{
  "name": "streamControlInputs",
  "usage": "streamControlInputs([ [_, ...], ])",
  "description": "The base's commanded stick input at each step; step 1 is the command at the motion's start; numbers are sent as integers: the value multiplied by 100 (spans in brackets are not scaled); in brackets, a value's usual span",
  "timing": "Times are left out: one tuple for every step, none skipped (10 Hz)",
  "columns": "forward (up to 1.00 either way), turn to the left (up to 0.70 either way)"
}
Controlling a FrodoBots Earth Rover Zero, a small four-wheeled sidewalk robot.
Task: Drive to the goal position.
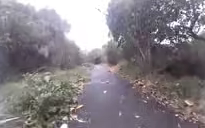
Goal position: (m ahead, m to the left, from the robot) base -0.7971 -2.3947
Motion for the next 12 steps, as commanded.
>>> streamControlInputs([
  [100,3],
  [100,3],
  [100,3],
  [100,3],
  [100,2],
  [100,2],
  [100,1],
  [100,0],
  [100,0],
  [100,0],
  [100,0],
  [100,0],
])
